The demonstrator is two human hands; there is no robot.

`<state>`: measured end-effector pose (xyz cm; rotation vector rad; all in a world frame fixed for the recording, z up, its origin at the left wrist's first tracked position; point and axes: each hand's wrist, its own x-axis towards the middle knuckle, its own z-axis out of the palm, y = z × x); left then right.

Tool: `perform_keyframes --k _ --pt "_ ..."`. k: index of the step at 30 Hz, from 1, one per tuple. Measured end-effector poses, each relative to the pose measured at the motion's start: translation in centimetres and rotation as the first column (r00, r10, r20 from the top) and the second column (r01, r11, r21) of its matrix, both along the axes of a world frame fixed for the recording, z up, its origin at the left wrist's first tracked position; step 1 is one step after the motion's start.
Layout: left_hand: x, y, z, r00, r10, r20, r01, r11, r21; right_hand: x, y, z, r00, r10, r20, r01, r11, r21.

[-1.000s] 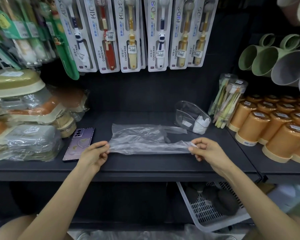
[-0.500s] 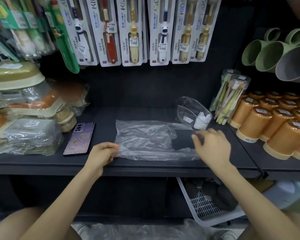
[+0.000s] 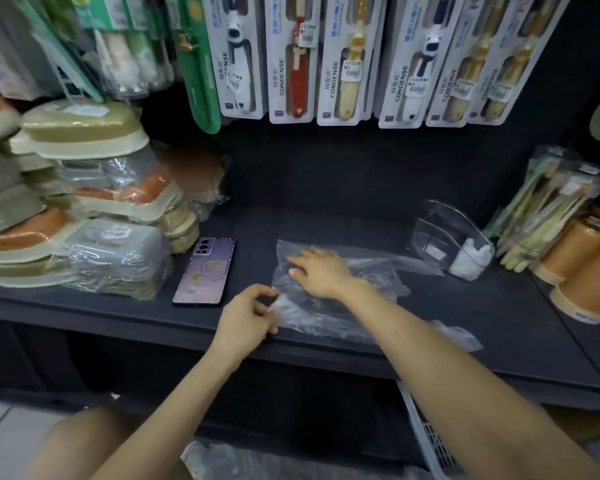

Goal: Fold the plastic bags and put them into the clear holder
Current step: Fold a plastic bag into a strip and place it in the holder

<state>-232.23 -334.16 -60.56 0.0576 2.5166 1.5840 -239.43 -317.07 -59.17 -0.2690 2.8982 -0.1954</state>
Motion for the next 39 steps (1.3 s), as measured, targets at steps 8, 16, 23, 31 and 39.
perform_keyframes --k 8,16,23,31,39 --pt "0.8 -1.2 0.6 0.996 -0.08 0.026 0.083 0.982 -0.168 -1.3 -0.9 -0.5 0.999 -0.043 -0.029 0.044 0.999 0.018" --pt "-0.6 -1.3 1.5 0.764 -0.333 -0.553 -0.062 0.814 -0.577 5.3 2.9 1.4 0.893 -0.115 -0.435 -0.027 0.951 -0.308" --pt "0.3 -0.5 -0.9 0.711 -0.533 -0.459 0.259 0.805 -0.534 13.3 8.9 -1.7 0.821 -0.044 -0.569 -0.093 0.973 -0.21" --pt "0.0 -0.8 -1.6 0.751 -0.375 -0.544 0.149 0.898 -0.413 14.8 13.1 -3.1 0.787 -0.244 -0.566 0.13 0.964 -0.234" --pt "-0.8 -2.2 -1.7 0.789 -0.429 -0.439 0.275 0.887 -0.371 16.2 16.3 -1.3 0.847 -0.519 -0.115 0.351 0.708 -0.612"
